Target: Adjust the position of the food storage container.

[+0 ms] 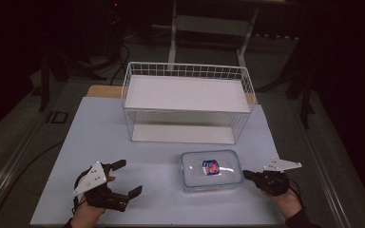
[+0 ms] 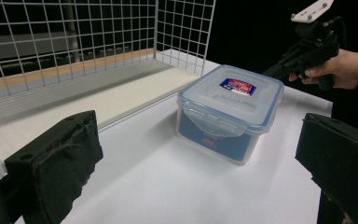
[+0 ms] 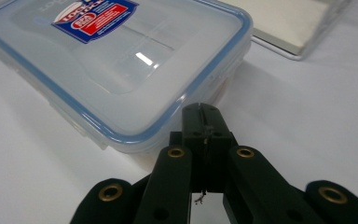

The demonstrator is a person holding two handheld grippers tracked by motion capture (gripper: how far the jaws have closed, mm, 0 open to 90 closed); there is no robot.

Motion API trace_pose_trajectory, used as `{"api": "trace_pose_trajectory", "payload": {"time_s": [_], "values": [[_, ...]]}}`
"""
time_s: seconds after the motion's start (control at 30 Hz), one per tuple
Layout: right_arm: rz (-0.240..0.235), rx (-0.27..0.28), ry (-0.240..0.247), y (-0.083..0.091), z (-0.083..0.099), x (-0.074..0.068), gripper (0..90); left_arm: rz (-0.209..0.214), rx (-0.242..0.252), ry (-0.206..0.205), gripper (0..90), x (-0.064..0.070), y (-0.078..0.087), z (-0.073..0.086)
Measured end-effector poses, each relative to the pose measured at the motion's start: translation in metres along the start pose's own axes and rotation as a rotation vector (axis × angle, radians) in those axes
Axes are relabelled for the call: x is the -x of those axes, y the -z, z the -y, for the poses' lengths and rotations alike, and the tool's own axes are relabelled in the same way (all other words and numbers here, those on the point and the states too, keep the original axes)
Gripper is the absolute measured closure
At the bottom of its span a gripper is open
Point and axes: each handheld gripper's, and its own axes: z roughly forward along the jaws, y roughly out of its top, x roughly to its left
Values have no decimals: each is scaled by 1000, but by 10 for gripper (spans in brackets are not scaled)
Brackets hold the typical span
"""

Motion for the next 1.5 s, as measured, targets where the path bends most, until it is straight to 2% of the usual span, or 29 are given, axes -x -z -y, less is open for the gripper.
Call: {"api": "trace_pose_trajectory", "payload": {"time_s": [0.23, 0.27, 0.33, 0.47, 0.57, 0.7, 0.87, 1.5], "values": [[-37, -3, 12, -6, -3, -10, 900, 5, 7, 1, 0, 0, -1, 0], [-62, 2, 16, -8, -5, -13, 900, 7, 7, -2, 0, 0, -1, 0], [-76, 6, 16, -10, -5, -16, 900, 7, 7, -3, 0, 0, -1, 0], [-70, 5, 24, -11, -7, -16, 900, 8, 7, -2, 0, 1, -1, 0], [-37, 6, 28, -12, -10, -13, 900, 13, 7, -3, 0, 1, -1, 1], [-60, -1, 17, -16, -12, -12, 899, 13, 3, 2, 0, 1, -1, 1], [-58, -2, 31, -20, -17, -16, 900, 18, -5, 0, 0, 1, -3, 1], [-120, -6, 95, -48, -39, -37, 900, 33, -7, 11, 0, 1, -3, 2]]}}
